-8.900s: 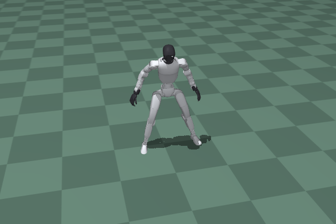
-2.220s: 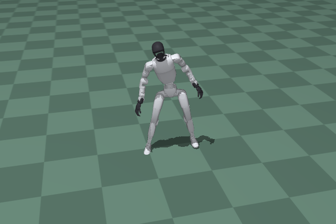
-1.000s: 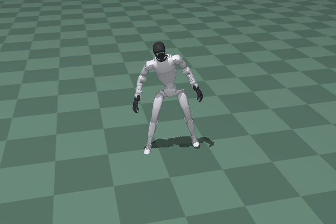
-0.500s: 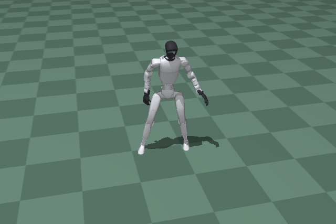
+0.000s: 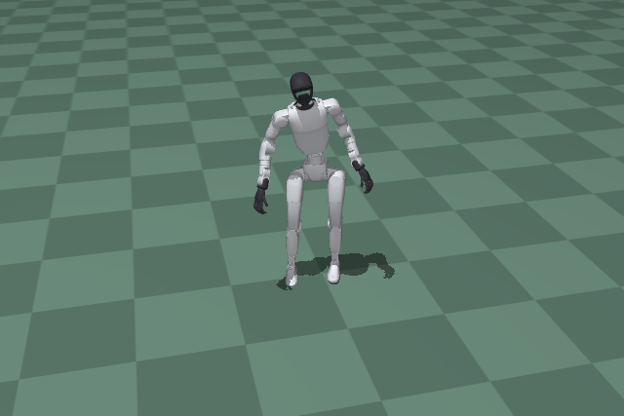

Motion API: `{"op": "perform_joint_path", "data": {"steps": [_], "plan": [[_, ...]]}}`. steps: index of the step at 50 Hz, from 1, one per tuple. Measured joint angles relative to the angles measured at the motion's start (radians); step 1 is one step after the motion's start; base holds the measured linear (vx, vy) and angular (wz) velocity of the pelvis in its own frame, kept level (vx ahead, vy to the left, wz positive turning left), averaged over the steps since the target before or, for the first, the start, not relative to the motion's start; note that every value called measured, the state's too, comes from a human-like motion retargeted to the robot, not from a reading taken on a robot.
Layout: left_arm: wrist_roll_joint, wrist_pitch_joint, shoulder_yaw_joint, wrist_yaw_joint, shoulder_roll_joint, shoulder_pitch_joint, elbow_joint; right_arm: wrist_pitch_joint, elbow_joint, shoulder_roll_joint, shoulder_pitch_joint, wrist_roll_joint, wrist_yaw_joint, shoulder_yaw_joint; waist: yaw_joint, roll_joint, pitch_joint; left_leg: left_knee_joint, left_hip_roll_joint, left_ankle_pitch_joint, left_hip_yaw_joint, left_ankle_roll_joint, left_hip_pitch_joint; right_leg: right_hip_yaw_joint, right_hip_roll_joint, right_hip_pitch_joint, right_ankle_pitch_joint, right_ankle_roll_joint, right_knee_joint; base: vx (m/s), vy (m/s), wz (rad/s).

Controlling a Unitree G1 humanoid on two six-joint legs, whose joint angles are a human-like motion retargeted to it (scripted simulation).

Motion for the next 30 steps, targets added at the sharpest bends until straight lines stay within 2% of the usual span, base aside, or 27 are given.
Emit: {"op": "perform_joint_path", "data": {"steps": [4,8,12,16,22,25,28,30], "plan": [[0.012,0.0,-0.023,0.03,-0.005,0.079,-0.026,-0.01,-0.032,-0.055,-0.091,-0.008,-0.042,0.012,0.006,0.05,-0.002,0.058,0.004,-0.02,-0.01,0.029,-0.017,0.042,-0.034,0.003,0.032,0.015,-0.063,-0.08,0.18,-0.68],[-0.073,0.013,-0.033,0.013,-0.005,0.116,0.047,-0.021,-0.083,-0.073,-0.153,0.003,-0.056,0.002,-0.065,0.077,-0.011,0.1,0.067,-0.039,0.063,0.049,-0.016,0.035,-0.075,-0.004,0.051,0.014,-0.094,-0.08,0.2,0.13],[-0.154,0.019,-0.039,-0.047,0.009,0.098,0.16,-0.039,-0.121,-0.061,-0.142,0.081,-0.059,-0.046,-0.152,0.09,-0.019,0.113,0.145,-0.032,0.068,0.016,0.0,0.002,-0.122,-0.01,0.063,0.018,-0.101,-0.09,0.23,0.56],[-0.176,0.012,-0.037,-0.071,0.034,0.074,0.201,-0.04,-0.082,-0.035,-0.074,0.133,-0.087,-0.087,-0.18,0.081,-0.03,0.143,0.225,-0.003,0.071,-0.012,0.007,-0.022,-0.176,-0.019,0.071,0.018,-0.11,-0.12,0.3,0.44],[-0.323,-0.015,0.037,-0.035,0.028,-0.005,0.208,0.021,0.144,0.001,-0.057,0.046,-0.114,-0.045,-0.171,0.066,-0.016,0.182,0.362,0.041,0.093,-0.036,0.025,-0.024,-0.23,-0.055,0.07,0.0,-0.078,-0.17,0.4,0.22],[-0.325,-0.03,0.041,-0.025,0.04,-0.026,0.183,0.035,0.227,0.023,-0.048,0.014,-0.123,-0.024,-0.173,0.063,-0.003,0.187,0.419,0.057,0.056,-0.044,0.03,-0.032,-0.249,-0.068,0.076,0.005,-0.049,-0.19,0.52,0.34],[-0.236,-0.053,-0.008,-0.023,0.076,-0.03,0.135,0.02,0.234,0.044,-0.004,0.036,-0.131,-0.047,-0.177,0.043,0.01,0.21,0.401,-0.04,-0.031,-0.049,0.019,-0.044,-0.301,-0.054,0.116,0.046,-0.061,-0.2,0.6,0.52],[-0.168,-0.065,-0.049,-0.028,0.113,-0.04,0.103,0.007,0.214,0.068,0.025,0.065,-0.126,-0.075,-0.17,0.045,0.017,0.237,0.412,-0.123,-0.075,-0.065,-0.002,-0.083,-0.294,-0.039,0.166,0.052,-0.085,-0.21,0.54,0.46]]}}
